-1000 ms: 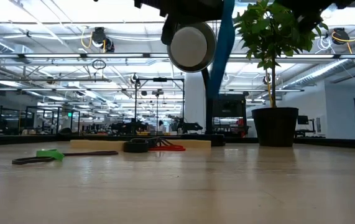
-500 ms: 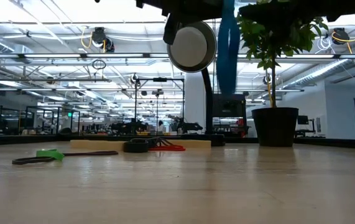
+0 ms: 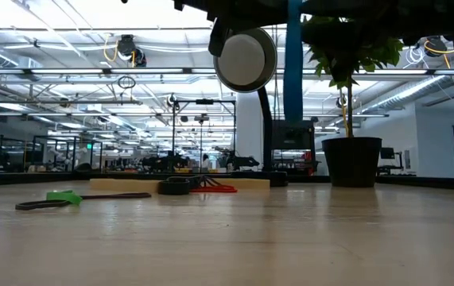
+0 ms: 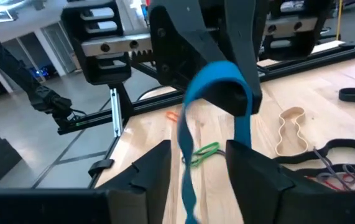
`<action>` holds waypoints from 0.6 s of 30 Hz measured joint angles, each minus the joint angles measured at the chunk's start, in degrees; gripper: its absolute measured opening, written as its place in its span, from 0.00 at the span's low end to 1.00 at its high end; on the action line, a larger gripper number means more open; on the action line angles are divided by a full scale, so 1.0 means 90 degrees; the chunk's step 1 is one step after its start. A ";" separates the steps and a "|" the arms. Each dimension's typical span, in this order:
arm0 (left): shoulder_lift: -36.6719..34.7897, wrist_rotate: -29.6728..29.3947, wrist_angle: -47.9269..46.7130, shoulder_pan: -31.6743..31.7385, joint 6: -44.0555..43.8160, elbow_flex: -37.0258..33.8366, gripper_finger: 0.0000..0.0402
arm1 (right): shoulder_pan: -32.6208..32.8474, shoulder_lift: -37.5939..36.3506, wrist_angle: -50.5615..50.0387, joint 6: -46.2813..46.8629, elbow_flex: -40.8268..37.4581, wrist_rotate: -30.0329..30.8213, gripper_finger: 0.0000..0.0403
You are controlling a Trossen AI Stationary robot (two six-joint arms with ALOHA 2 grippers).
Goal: Pick and place rubber bands into bin
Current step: Put the blue rubber band into the yellow bin
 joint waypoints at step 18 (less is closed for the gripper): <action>-0.0002 -0.0005 0.0000 0.0000 -0.0008 0.0000 0.08 | 0.0000 -0.0005 0.0005 -0.0176 0.0000 -0.0008 0.01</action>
